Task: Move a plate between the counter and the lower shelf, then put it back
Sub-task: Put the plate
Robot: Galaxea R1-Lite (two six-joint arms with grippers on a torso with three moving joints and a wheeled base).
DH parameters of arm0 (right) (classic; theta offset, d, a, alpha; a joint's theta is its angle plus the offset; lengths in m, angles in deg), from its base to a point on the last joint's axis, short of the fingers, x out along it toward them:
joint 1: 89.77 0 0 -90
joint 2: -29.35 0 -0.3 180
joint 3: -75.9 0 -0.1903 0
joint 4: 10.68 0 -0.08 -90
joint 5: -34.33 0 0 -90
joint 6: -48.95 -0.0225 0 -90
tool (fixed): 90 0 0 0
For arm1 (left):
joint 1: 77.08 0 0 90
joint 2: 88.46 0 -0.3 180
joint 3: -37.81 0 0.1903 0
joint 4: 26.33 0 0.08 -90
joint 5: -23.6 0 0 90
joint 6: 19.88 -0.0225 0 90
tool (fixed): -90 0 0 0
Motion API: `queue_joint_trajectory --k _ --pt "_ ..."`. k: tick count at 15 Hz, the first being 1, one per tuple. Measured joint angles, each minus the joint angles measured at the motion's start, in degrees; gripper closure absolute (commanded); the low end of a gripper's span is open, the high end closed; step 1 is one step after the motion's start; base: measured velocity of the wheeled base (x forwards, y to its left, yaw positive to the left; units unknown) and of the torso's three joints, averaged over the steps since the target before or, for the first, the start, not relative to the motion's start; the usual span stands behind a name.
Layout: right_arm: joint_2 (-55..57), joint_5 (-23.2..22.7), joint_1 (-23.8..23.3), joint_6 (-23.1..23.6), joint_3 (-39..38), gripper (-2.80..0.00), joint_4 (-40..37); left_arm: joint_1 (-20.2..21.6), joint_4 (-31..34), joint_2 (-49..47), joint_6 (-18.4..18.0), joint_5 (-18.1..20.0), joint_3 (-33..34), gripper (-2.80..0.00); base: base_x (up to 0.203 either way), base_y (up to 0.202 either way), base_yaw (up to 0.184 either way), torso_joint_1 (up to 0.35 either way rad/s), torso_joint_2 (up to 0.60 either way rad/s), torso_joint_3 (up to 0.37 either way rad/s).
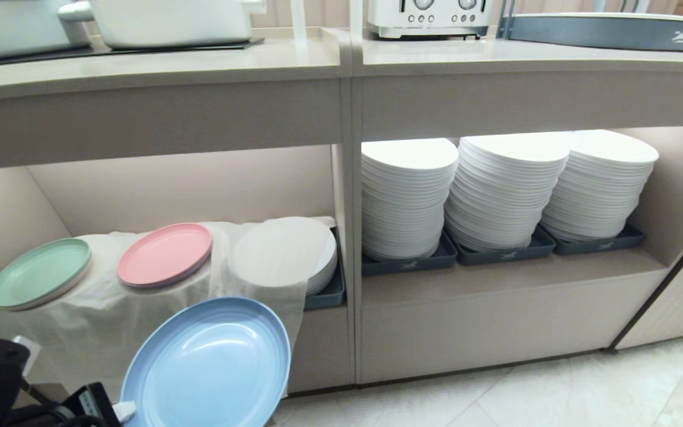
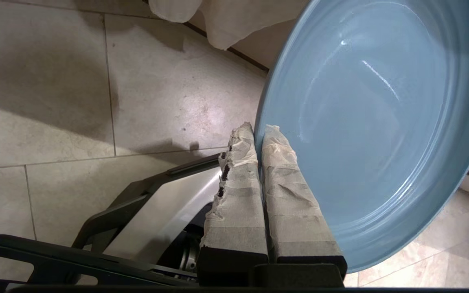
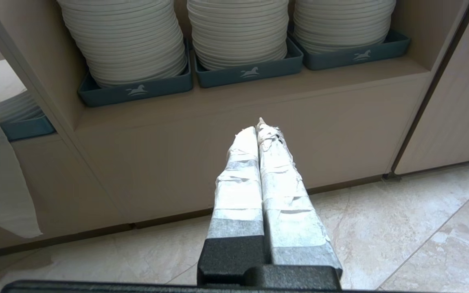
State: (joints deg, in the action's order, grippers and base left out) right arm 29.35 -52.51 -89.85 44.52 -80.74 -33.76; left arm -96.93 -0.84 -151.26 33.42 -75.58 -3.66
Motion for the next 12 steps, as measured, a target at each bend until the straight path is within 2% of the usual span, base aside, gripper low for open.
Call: queue_joint_trajectory --k 3,12 --pt "0.00 0.00 0.00 0.00 0.00 0.00 -0.14 0.00 0.09 0.05 0.00 0.01 -0.11 0.00 0.000 0.000 0.000 0.066 -0.23 -0.272" --pt "0.00 -0.01 0.00 0.00 0.00 0.00 0.01 -0.10 -0.04 -0.17 0.01 0.91 -0.09 0.00 0.000 0.000 0.000 0.178 -0.51 -0.290"
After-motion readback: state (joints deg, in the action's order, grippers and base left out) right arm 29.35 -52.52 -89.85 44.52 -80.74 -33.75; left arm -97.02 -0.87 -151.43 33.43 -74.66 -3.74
